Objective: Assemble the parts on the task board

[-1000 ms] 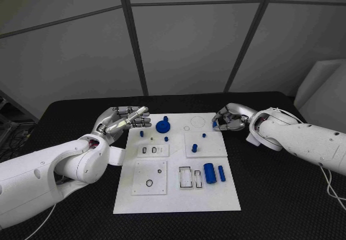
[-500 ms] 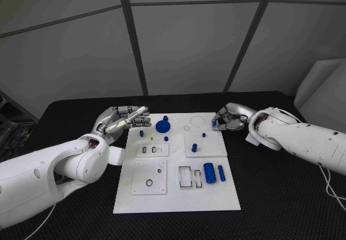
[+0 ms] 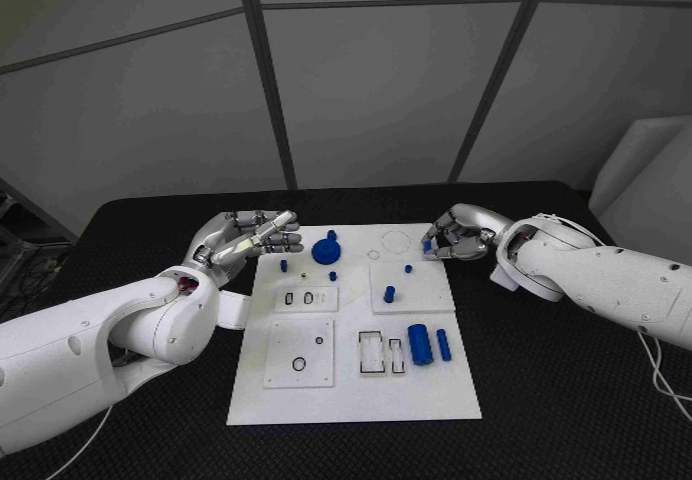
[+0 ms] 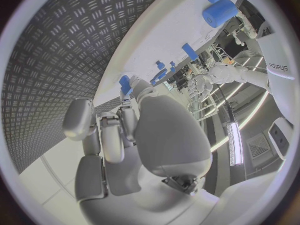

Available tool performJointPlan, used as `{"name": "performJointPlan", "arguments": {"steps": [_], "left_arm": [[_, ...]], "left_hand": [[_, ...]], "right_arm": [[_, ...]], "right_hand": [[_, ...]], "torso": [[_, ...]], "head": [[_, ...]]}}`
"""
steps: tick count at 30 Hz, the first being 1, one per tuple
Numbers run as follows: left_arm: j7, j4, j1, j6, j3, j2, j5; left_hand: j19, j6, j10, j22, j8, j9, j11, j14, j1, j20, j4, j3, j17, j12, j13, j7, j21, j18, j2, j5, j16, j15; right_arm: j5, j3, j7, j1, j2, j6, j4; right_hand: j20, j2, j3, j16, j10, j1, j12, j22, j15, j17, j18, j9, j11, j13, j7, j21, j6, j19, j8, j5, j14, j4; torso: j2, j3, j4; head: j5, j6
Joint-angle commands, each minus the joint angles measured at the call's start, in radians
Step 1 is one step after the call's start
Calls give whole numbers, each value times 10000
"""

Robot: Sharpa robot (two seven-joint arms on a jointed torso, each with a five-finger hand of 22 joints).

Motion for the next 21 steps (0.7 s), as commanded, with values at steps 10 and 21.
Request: {"name": "performJointPlan", "arguments": {"steps": [10, 21], "left_arm": [[52, -79, 14, 90, 9, -60, -51], [87, -410, 22, 70, 10, -30, -48]], "left_hand": [[47, 23, 15, -12, -52, -1, 28, 0, -7, 14, -57, -14, 11, -66, 2, 186, -55, -180, 113, -34, -61, 8], [47, 24, 16, -13, -53, -1, 28, 1, -7, 14, -60, -13, 12, -67, 3, 186, -55, -180, 115, -34, -63, 8]], "right_arm": [[-579, 208, -1070, 133, -370, -927, 1813], [-1148, 271, -1973, 256, 965, -900, 2489]], "right_hand": [[-72, 107, 109, 57, -31, -7, -29, 94, -71, 2634, -210, 50, -68, 162, -29, 103, 65, 35, 3, 86, 1021, -2], [-76, 112, 144, 57, -80, -16, -91, 70, -70, 2634, -207, 41, -65, 100, -21, 90, 34, 22, -20, 118, 1021, -14]], "torso": [[-111, -30, -85], [-138, -67, -46]], "head": [[99, 20], [388, -71]]}}
